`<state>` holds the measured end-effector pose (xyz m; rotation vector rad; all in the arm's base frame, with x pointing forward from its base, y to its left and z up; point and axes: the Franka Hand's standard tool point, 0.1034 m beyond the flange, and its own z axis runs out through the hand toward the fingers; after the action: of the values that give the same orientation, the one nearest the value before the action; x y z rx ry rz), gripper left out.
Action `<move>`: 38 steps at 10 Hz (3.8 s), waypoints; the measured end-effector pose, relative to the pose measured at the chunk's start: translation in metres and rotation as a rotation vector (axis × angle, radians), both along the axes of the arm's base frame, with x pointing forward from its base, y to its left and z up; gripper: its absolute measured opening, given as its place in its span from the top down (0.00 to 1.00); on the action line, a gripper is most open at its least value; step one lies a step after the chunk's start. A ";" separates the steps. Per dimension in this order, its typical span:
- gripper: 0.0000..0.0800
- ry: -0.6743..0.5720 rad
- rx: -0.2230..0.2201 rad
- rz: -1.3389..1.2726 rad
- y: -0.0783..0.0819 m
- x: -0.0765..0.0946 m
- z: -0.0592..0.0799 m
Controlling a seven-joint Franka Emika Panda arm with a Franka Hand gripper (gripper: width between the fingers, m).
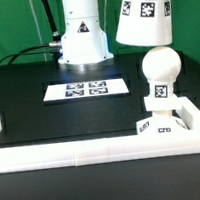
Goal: Assemble lamp
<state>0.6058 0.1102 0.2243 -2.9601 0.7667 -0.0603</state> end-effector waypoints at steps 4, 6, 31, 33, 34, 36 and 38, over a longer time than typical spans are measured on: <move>0.94 -0.029 -0.013 0.019 0.012 0.005 -0.025; 0.94 -0.029 -0.013 0.018 0.011 0.005 -0.025; 0.13 -0.065 -0.010 0.031 0.018 0.003 -0.039; 0.13 -0.056 -0.009 0.017 0.018 -0.003 -0.041; 0.13 -0.051 -0.009 0.012 0.019 -0.005 -0.043; 0.13 -0.051 -0.010 0.015 0.019 -0.005 -0.043; 0.13 -0.051 -0.010 0.015 0.019 -0.005 -0.044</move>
Offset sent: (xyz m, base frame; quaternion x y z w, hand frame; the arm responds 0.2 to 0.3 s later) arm -0.0090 -0.0068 -0.0192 -0.0076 0.0621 -0.0349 0.9974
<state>0.6007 0.1292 0.1806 -2.9611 0.7393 -0.1381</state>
